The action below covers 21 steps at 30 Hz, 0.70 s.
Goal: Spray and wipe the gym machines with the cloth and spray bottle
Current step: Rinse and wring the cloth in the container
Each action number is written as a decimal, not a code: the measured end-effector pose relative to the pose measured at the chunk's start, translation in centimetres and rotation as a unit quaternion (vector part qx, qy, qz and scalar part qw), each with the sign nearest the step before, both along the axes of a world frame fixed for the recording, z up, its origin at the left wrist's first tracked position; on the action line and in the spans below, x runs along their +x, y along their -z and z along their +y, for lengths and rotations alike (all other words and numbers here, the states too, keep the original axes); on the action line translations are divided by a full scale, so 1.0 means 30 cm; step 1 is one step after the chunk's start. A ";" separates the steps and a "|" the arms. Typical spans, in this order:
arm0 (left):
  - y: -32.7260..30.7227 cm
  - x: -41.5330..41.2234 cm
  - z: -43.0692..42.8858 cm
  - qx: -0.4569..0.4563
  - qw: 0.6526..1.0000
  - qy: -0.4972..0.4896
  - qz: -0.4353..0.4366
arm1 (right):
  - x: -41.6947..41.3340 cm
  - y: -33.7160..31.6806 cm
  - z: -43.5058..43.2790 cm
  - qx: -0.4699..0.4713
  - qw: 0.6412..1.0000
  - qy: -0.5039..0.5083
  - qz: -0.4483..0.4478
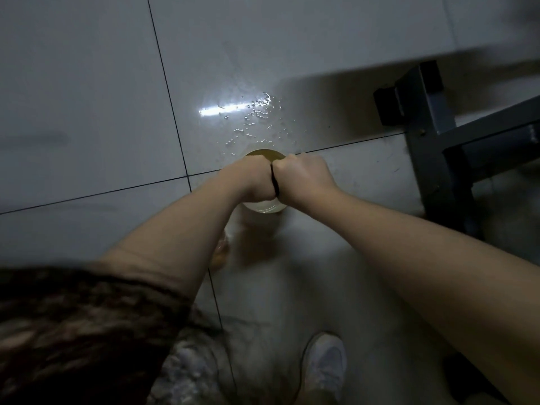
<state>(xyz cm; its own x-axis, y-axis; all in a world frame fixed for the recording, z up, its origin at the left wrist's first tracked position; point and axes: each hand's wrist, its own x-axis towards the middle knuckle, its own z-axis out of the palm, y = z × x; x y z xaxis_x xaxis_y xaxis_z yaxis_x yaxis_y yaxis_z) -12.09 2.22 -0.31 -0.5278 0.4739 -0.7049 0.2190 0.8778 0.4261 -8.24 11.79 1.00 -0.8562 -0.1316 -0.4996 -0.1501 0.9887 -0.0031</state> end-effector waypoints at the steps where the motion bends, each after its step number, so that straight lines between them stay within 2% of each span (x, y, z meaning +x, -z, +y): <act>1: -0.003 -0.013 0.003 -0.007 1.000 -0.006 -0.030 | -0.004 0.000 0.004 0.003 1.000 -0.007 0.005; 6: 0.027 -0.058 -0.043 -0.031 0.972 -0.088 -0.216 | -0.004 0.003 -0.002 -0.043 0.998 -0.028 0.021; 8: 0.045 -0.055 -0.068 -0.036 0.967 -0.088 -0.236 | 0.013 0.005 -0.007 -0.082 0.996 -0.037 -0.004; 11: 0.038 -0.047 -0.063 -0.004 0.978 -0.087 -0.189 | 0.031 0.004 -0.009 -0.099 0.994 0.000 -0.038; 14: 0.018 -0.027 -0.059 0.059 0.996 -0.063 0.025 | 0.019 0.000 0.014 -0.133 0.974 0.171 -0.067; 16: 0.008 0.012 -0.072 0.165 0.968 -0.043 0.183 | 0.005 0.003 0.046 -0.210 0.921 0.321 -0.070; 18: 0.018 0.064 -0.095 0.239 0.926 0.029 0.292 | -0.006 -0.003 0.084 -0.325 0.818 0.463 -0.101; 20: 0.050 0.105 -0.112 0.250 0.908 0.096 0.322 | -0.003 -0.018 0.110 -0.434 0.695 0.526 -0.225; 21: 0.062 0.110 -0.110 0.253 0.905 0.107 0.324 | 0.004 -0.025 0.118 -0.458 0.660 0.512 -0.304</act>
